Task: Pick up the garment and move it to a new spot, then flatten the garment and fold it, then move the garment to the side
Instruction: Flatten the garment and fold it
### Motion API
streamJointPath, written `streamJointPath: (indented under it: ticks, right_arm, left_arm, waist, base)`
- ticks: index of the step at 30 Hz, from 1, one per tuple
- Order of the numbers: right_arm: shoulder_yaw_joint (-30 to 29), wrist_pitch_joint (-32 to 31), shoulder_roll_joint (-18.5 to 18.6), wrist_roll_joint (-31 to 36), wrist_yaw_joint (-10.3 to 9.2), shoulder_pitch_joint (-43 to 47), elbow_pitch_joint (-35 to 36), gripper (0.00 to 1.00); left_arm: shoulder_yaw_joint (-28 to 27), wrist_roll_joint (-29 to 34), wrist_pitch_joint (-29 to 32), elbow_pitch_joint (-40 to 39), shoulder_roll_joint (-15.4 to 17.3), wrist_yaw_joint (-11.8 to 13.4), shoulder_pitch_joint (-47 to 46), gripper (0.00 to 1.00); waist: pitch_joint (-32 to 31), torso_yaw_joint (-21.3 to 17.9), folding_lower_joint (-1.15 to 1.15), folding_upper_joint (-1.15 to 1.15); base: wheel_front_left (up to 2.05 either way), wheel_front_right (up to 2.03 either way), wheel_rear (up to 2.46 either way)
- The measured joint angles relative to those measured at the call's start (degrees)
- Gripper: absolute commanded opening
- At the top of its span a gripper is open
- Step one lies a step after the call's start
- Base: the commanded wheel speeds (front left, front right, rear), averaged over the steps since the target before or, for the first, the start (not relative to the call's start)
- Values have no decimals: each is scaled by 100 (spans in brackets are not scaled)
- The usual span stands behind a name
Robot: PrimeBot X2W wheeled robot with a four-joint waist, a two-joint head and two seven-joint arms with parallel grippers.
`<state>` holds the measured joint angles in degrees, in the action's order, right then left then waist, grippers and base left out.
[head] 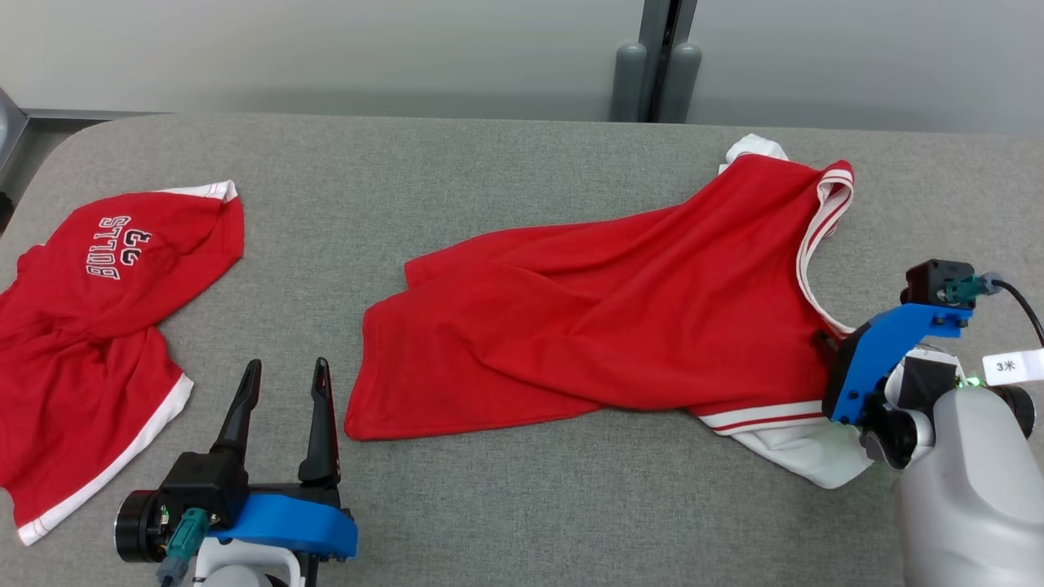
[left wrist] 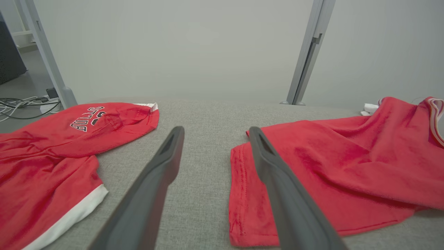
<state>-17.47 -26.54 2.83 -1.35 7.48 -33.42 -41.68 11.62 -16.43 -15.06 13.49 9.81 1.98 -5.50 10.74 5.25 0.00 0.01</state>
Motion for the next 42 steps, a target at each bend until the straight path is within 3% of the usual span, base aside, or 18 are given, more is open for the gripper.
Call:
streamJointPath:
  ticks: [4, 8, 16, 22, 26, 30, 35, 42]
  right_arm:
    - [382, 232, -4, -154, 0, -62, 41, 0]
    - [910, 354, -1, -634, 0, 31, 511, 0]
    - [1912, 102, 10, -1461, 0, 871, 2832, 0]
    - [2125, -328, 21, -1827, 0, 1426, 4344, 0]
    - [2054, -525, 10, -2015, 0, 1615, 4927, 0]
    - [1653, -648, 12, -1968, 0, 1651, 4903, 0]
    - [797, -546, 163, -1681, 0, 1179, 3623, 0]
    - [704, 397, 563, -1344, 0, 232, 1833, 0]
  left_arm:
    - [-25, 31, -1, 57, -34, -12, -31, 100]
    - [-124, 33, -1, 82, -34, -37, 18, 100]
    - [-269, 38, -1, 38, -20, -56, 191, 100]
    - [-308, 58, -1, 30, -30, -101, 203, 100]
    - [-324, 80, -1, 2, -32, -112, 203, 100]
    - [-332, 90, -1, -18, -34, -131, 200, 100]
    - [-313, 135, -1, -34, -51, -180, 96, 100]
    - [-254, 241, -1, -60, -90, -238, -118, 100]
  waist:
    - [-56, 7, 0, 0]
    - [-167, -36, 0, -1]
    - [-359, -253, -1, -2]
    - [-411, -366, -1, -1]
    - [-374, -381, -1, -2]
    - [-316, -371, -1, -2]
    - [-113, -327, 0, -1]
    - [183, -182, 0, -1]
  base:
    - [0, 0, 0]
    - [0, 0, 0]
    - [0, 0, 0]
    - [0, 0, 0]
    - [0, 0, 0]
    - [0, 0, 0]
    - [0, 0, 0]
    - [0, 0, 0]
